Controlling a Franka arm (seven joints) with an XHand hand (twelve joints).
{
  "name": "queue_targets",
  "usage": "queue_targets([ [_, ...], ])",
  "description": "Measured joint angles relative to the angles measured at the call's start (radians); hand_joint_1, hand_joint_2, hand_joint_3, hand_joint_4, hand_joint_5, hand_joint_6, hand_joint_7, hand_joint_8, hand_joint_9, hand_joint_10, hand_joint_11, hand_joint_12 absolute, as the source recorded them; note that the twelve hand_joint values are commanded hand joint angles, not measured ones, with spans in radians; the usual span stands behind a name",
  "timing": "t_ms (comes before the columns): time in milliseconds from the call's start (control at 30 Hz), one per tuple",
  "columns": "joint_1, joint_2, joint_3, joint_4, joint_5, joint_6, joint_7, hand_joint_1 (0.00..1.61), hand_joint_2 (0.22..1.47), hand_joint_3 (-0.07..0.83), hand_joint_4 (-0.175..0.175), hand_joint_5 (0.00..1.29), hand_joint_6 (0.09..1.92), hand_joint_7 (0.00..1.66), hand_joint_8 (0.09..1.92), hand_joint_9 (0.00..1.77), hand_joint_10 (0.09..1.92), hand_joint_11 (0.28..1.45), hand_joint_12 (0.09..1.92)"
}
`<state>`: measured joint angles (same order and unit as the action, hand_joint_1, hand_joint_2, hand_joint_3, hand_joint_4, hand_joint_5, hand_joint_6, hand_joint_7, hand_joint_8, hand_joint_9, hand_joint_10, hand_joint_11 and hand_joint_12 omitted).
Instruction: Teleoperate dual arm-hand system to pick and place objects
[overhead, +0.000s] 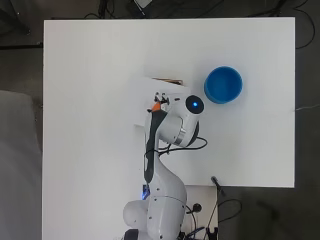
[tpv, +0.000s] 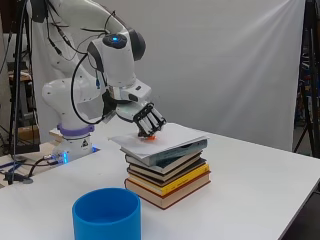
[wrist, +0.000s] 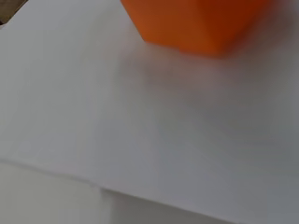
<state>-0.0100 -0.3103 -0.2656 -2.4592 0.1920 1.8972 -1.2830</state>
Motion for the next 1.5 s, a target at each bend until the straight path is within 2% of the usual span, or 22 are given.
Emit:
queue_targets([
  [100, -0.001, -0.007, -0.003, 0.003, 0.003, -0.001, -0.017, 0.98, 1.15, 0.001, 0.175, 0.89, 1.12, 1.25, 1.92, 1.47, 1.91, 0.96, 1.78],
  [200, -0.003, -0.045, -0.001, 0.01, 0.011, -0.006, -0.054, 0.97, 1.17, 0.002, 0.175, 0.87, 1.15, 1.24, 1.92, 1.47, 1.92, 0.95, 1.78],
  [367, -0.011, -0.142, 0.011, 0.08, 0.001, -0.028, -0.026, 0.94, 1.2, 0.002, 0.175, 0.81, 1.24, 1.26, 1.92, 1.49, 1.92, 0.99, 1.77],
  [667, -0.025, -0.265, 0.04, 0.261, -0.15, -0.079, 0.081, 0.93, 1.21, 0.0, 0.175, 0.78, 1.28, 1.29, 1.92, 1.53, 1.91, 1.05, 1.79],
  [867, -0.03, -0.21, 0.008, 0.33, -0.242, -0.077, 0.112, 0.96, 1.18, -0.003, 0.175, 0.86, 1.17, 1.36, 1.92, 1.58, 1.92, 1.14, 1.81],
  [1100, -0.042, 0.045, -0.144, 0.573, -0.198, -0.112, 0.082, 0.97, 1.17, -0.001, 0.175, 0.87, 1.15, 1.38, 1.92, 1.62, 1.92, 1.18, 1.82],
  [1300, -0.061, 0.242, -0.23, 0.62, -0.163, -0.071, -0.016, 0.97, 1.17, 0.0, 0.175, 0.87, 1.14, 1.41, 1.92, 1.64, 1.92, 1.21, 1.81],
  [1400, 0.005, 0.237, -0.337, 0.645, -0.214, -0.078, -0.004, 0.96, 1.17, 0.001, 0.175, 0.87, 1.15, 1.42, 1.92, 1.65, 1.92, 1.22, 1.81],
  [1500, 0.21, 0.144, -0.534, 0.651, -0.315, -0.082, 0.05, 0.96, 1.17, 0.001, 0.175, 0.86, 1.16, 1.42, 1.92, 1.64, 1.92, 1.21, 1.81],
])
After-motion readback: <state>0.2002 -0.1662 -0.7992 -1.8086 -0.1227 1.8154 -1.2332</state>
